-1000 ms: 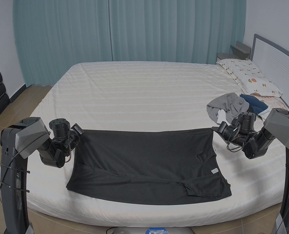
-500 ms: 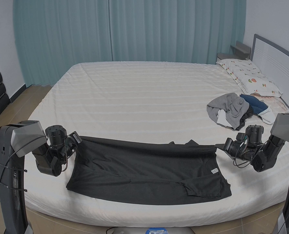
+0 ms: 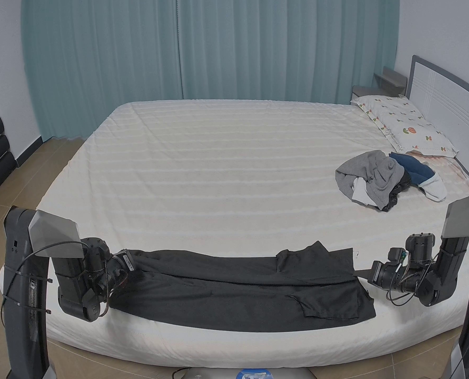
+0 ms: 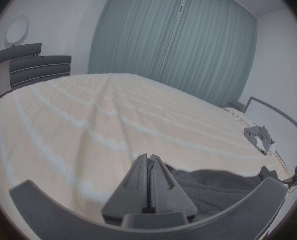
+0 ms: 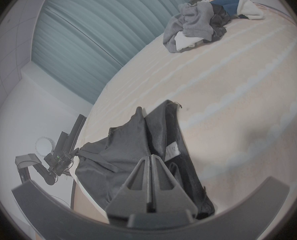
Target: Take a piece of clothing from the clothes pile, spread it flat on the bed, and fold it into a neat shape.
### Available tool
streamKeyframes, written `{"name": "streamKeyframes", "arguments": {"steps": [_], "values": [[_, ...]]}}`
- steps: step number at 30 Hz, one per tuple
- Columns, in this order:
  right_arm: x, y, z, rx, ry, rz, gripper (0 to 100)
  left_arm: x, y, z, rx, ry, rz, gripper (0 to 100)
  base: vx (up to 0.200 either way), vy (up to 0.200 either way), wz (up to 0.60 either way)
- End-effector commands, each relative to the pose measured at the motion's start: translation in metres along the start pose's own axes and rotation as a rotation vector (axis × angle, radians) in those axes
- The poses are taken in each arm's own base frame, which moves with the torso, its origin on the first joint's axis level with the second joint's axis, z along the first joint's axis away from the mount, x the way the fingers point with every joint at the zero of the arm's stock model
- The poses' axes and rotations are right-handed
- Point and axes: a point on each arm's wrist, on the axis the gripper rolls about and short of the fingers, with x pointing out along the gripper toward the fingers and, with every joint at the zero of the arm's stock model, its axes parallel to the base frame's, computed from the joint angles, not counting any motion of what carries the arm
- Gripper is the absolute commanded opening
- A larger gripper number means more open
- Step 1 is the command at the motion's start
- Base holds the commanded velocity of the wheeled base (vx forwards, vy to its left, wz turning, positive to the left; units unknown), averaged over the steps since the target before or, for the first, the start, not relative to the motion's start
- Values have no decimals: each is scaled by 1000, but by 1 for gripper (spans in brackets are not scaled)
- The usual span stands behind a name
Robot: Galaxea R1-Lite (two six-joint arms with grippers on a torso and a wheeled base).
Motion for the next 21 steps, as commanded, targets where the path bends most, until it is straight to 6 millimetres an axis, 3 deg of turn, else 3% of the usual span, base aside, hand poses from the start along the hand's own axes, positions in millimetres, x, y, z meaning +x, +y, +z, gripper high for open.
{"name": "streamKeyframes", "arguments": {"steps": [1,7,8,9,10,14,21], "values": [[-3,-8,-11,16,27,-22,0,-5,5,-21,9,67,18,0,0,0,0],[-4,-10,-11,20,26,-26,0,-12,7,-26,10,102,30,0,0,0,0],[-5,-10,-11,20,26,-26,100,-13,7,-25,10,100,29,0,0,0,0],[-5,-10,-11,20,25,-28,100,-13,7,-25,9,100,31,0,0,0,0],[-5,-9,-11,19,22,-24,100,-13,7,-24,9,96,31,100,0,0,0],[-7,-6,-6,15,-7,-8,100,-17,5,-17,-10,83,28,100,0,0,0],[-7,0,4,46,-100,35,100,-32,-1,28,-160,-41,-4,100,0,0,0]]}}
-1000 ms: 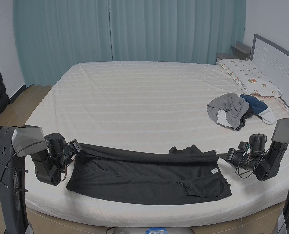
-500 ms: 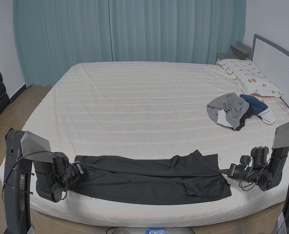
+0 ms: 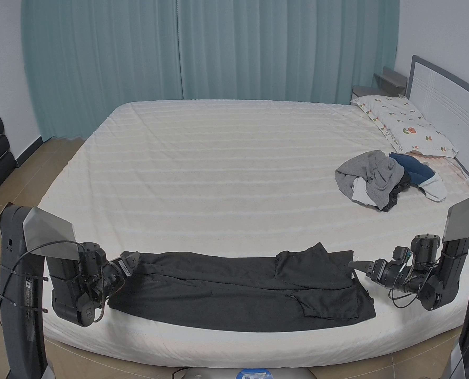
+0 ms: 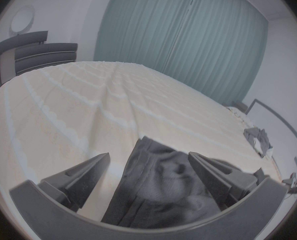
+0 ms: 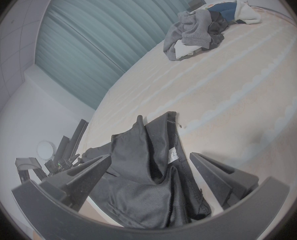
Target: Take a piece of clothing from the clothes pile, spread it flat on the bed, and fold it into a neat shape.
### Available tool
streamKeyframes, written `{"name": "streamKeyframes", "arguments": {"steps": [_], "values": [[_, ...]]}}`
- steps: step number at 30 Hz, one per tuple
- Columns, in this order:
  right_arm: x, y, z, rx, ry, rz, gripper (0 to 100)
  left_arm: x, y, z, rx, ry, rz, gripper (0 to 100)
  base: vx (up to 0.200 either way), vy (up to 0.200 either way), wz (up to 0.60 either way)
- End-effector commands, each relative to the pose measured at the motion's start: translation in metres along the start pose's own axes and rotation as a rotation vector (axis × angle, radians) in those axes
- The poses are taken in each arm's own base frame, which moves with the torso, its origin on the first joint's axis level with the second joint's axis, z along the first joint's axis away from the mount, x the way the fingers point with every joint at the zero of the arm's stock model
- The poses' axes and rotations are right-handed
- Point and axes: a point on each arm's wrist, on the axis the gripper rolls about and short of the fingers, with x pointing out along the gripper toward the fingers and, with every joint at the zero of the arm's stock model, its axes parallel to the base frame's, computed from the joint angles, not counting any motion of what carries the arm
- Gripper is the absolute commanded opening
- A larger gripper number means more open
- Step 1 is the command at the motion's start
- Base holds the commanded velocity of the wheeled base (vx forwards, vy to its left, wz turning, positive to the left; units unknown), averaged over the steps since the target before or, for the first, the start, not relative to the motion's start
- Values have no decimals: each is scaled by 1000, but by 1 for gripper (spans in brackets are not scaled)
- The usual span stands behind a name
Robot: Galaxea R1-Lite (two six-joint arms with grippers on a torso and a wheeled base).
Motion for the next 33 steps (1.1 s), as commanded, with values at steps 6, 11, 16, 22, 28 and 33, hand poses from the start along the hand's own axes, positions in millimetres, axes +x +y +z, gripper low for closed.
{"name": "streamKeyframes", "arguments": {"steps": [6,11,16,22,28,33], "values": [[9,5,14,81,-74,44,100,-21,0,59,-110,-155,-83,100,0,0,0],[19,4,20,124,-86,60,100,-17,-3,63,-174,-147,-130,100,0,0,0],[37,15,35,239,-72,86,100,7,-13,76,-249,-21,-123,100,0,0,0],[34,10,33,260,-64,65,100,5,-14,69,-291,58,-92,100,0,0,0],[29,11,25,270,-43,52,100,0,-17,56,-273,104,-81,100,0,0,0],[25,13,22,272,-39,44,100,-2,-15,49,-221,128,-67,100,0,0,0]]}}
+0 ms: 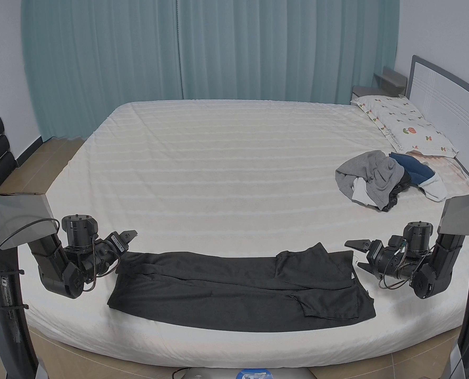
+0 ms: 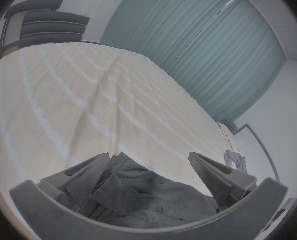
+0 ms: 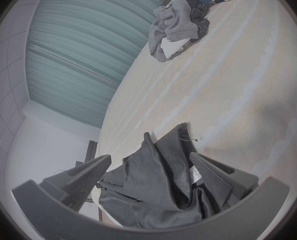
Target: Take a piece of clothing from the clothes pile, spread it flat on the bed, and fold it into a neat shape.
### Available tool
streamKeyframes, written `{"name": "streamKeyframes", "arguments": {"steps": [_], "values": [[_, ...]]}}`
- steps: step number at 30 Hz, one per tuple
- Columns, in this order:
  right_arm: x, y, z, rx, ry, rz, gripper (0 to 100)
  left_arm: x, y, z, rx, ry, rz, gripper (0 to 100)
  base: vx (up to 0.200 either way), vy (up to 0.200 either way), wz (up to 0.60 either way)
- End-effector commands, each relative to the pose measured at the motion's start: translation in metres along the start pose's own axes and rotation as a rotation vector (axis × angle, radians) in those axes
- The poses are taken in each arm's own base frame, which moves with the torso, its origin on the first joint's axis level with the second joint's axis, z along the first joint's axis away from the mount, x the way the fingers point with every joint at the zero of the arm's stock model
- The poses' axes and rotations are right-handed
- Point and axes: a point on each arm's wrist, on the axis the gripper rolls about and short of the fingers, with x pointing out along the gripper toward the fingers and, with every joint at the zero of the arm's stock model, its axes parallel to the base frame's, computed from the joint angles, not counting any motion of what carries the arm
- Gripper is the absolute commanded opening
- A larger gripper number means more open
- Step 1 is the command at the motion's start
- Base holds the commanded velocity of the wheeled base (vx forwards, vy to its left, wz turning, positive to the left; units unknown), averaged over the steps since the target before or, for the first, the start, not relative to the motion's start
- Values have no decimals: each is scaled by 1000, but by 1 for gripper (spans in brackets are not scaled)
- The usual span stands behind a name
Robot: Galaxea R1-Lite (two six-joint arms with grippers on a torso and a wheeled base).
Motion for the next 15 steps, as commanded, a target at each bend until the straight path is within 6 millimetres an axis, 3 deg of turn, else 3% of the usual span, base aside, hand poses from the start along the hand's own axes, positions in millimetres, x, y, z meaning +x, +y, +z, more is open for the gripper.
{"name": "streamKeyframes", "arguments": {"steps": [1,12,13,15], "values": [[-3,2,-1,-1,1,0,100,-2,2,-6,18,19,11,100,0,0,0],[-4,1,-3,1,4,-5,100,-10,11,-25,125,95,48,100,0,0,0],[-4,1,-3,1,4,-6,100,-12,16,-31,171,116,62,0,0,0,0],[-4,1,-3,1,4,-6,100,-14,21,-34,223,130,79,0,0,0,0]]}}
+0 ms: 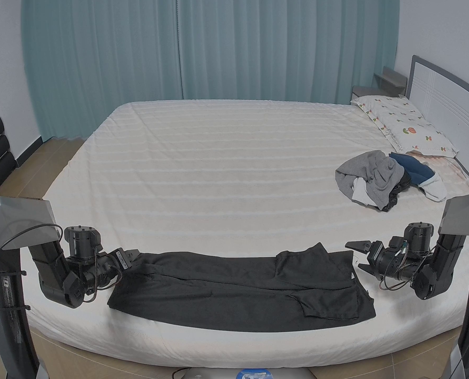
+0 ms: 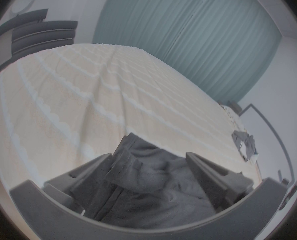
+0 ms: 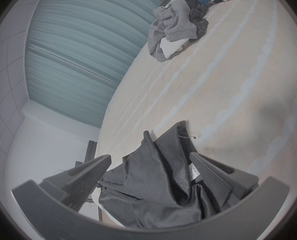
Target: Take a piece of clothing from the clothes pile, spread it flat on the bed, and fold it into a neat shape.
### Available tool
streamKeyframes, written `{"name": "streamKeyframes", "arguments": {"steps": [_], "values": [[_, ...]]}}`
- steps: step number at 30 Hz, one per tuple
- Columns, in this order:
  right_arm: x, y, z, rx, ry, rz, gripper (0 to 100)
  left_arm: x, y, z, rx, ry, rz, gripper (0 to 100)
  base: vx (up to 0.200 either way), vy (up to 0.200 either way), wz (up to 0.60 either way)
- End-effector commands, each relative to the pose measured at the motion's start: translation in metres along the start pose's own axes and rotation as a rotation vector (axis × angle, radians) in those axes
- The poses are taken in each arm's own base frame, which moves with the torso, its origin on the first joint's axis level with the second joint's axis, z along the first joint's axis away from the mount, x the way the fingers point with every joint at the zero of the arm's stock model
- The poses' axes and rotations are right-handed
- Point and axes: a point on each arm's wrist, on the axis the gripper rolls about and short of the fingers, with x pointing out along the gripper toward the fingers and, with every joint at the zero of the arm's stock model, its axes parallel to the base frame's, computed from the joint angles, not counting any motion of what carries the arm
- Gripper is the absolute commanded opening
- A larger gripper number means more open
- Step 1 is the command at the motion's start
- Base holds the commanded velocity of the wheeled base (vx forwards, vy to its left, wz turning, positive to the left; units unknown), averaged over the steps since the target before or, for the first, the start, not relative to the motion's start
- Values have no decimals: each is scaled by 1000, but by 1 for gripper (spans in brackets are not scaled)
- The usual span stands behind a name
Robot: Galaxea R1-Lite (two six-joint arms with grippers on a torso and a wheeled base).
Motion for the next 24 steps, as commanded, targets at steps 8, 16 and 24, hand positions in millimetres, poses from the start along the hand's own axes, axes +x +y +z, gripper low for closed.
{"name": "streamKeyframes", "arguments": {"steps": [8,16,24], "values": [[-7,8,1,-11,-6,9,100,-7,13,-4,70,-9,78,0,0,0,0],[-22,31,-19,-36,51,31,100,-17,3,14,-45,-82,45,0,0,0,0],[-20,33,-32,-15,114,-38,100,-21,1,16,-70,-89,37,0,0,0,0]]}}
